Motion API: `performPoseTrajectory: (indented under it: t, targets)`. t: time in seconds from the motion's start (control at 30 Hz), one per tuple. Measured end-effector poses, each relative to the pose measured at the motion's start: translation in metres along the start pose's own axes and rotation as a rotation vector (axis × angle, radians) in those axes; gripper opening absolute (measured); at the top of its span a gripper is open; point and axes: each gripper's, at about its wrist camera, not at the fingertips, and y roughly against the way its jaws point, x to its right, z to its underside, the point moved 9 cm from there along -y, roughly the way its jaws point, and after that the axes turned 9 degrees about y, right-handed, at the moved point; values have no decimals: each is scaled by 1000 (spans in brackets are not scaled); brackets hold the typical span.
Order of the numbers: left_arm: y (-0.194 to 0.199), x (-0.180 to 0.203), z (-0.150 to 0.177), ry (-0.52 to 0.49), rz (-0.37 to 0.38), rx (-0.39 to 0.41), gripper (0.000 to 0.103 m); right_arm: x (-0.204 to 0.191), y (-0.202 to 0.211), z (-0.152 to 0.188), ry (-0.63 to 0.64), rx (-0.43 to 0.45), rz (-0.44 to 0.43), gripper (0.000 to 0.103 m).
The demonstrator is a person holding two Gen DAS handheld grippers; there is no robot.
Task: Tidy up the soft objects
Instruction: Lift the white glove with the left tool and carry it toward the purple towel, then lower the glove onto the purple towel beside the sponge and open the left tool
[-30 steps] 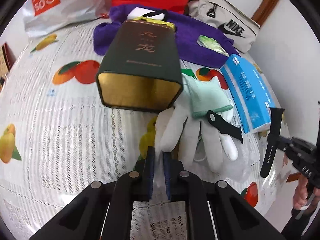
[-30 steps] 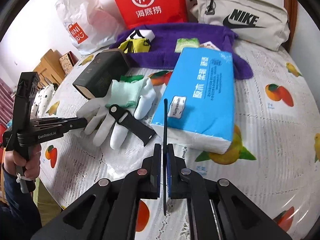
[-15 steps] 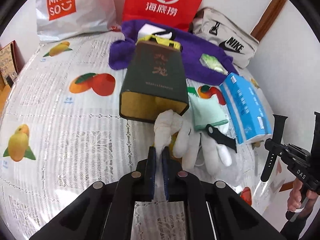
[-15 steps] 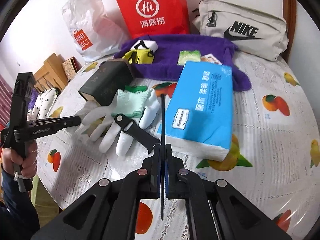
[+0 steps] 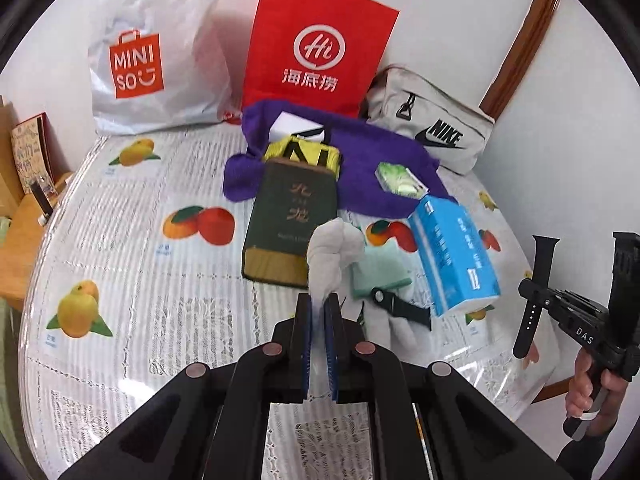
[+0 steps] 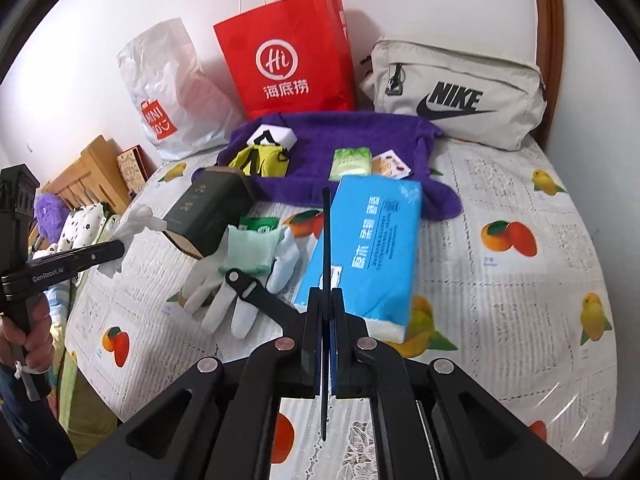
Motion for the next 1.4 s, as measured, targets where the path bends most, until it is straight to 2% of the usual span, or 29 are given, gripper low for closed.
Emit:
performPoseTrajectory:
  t: [0.3, 0.67, 1.03, 1.4]
  targets:
    - [7, 13, -26, -5, 2, 24, 7, 9, 11, -23, 0, 37, 7, 3]
    - [0, 22, -65, -16, 6, 48, 7, 27, 3, -57, 8, 54, 31, 3]
    - [-28, 26, -101, -27, 4, 50, 7, 43, -26, -87, -3, 37, 21, 3]
    - [-70, 31, -133, -38, -6, 19, 7, 66, -70, -126, -7, 17, 13, 3]
